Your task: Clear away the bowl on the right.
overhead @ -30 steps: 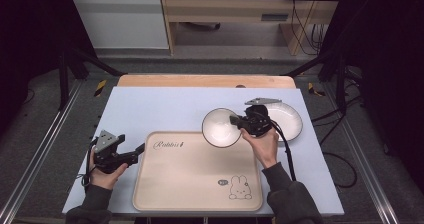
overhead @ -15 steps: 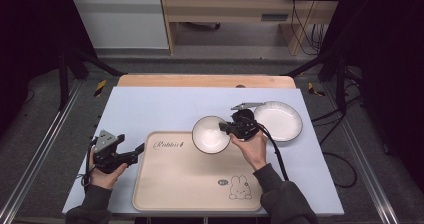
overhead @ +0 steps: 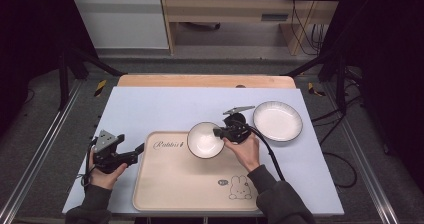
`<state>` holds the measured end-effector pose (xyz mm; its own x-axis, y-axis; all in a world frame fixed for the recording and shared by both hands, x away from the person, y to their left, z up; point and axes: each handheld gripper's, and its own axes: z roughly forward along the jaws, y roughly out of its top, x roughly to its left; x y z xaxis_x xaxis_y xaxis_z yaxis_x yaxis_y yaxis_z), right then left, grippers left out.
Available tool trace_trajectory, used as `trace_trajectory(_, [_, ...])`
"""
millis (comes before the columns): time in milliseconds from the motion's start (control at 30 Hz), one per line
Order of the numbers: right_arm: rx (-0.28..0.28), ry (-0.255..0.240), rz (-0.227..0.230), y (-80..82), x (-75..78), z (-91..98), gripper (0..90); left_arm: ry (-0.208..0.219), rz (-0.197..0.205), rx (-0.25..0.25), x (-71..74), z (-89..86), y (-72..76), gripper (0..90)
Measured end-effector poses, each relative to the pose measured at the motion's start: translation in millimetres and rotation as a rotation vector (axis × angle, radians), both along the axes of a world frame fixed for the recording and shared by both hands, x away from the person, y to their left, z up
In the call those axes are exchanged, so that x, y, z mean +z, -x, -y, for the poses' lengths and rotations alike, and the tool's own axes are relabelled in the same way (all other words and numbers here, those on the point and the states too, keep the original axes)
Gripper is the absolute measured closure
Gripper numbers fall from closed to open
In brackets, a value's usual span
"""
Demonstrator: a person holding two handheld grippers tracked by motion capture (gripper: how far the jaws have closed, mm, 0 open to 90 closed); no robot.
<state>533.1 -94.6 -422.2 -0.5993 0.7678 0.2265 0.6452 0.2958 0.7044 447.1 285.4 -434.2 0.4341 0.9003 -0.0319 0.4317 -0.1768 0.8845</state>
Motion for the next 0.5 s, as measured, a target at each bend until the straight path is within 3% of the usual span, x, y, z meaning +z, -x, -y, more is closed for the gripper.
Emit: trace_trajectory(500, [0.040,0.038,-0.055,-1.8,-17.1,-13.3,82.3,0.003,0.000,0.001,0.0,-0.2,0.0,17.2])
